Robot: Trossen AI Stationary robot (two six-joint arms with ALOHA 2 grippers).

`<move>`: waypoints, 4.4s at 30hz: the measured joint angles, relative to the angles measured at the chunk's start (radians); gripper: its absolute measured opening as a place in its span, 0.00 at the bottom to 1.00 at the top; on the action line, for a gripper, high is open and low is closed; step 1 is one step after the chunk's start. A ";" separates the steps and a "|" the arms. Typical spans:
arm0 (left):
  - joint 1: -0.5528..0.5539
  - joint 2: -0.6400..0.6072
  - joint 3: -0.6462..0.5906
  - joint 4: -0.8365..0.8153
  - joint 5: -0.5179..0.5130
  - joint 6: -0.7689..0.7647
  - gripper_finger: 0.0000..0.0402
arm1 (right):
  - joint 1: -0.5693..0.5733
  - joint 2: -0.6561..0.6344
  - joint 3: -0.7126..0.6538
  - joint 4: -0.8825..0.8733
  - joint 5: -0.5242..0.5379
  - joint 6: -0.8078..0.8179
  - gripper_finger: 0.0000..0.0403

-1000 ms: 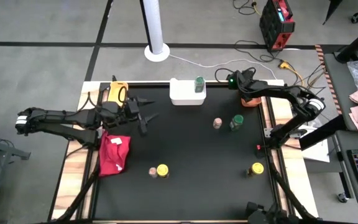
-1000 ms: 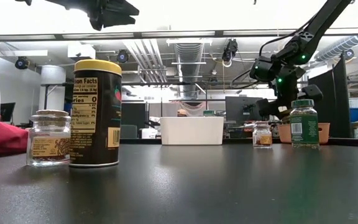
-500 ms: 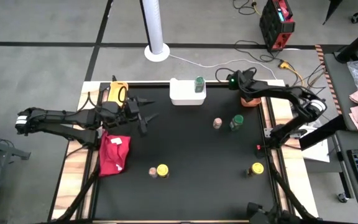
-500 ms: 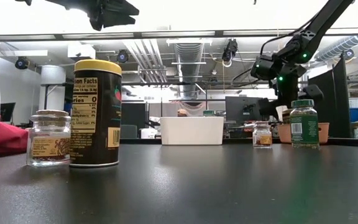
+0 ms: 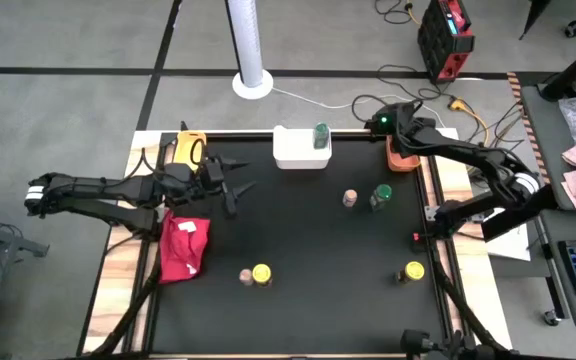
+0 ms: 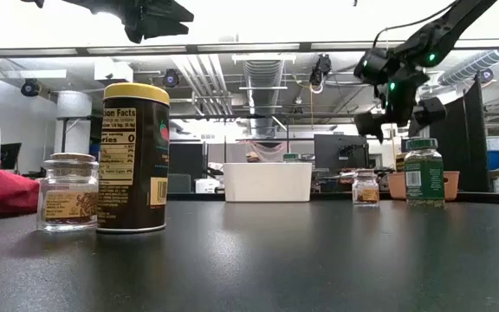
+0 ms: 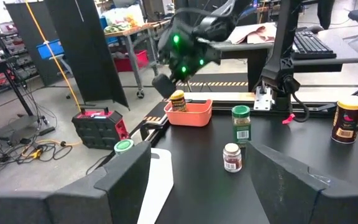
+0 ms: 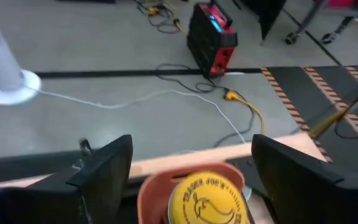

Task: Sort spices by type
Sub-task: Adjust the top dark brown spice bottle into the orange bin, then put the top transparent spice bottle into the yellow bin

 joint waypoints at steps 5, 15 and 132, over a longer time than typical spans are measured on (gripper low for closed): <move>0.000 0.000 0.000 0.000 0.000 0.008 0.61 | 0.005 -0.093 0.028 -0.060 -0.327 -0.068 0.68; 0.000 0.004 0.000 -0.024 0.000 0.015 0.61 | 0.030 -0.128 0.081 -0.475 -0.441 -0.090 0.15; -0.105 0.096 0.000 -0.051 0.018 -0.050 0.61 | 0.574 0.198 0.172 -0.547 -0.582 -0.196 0.03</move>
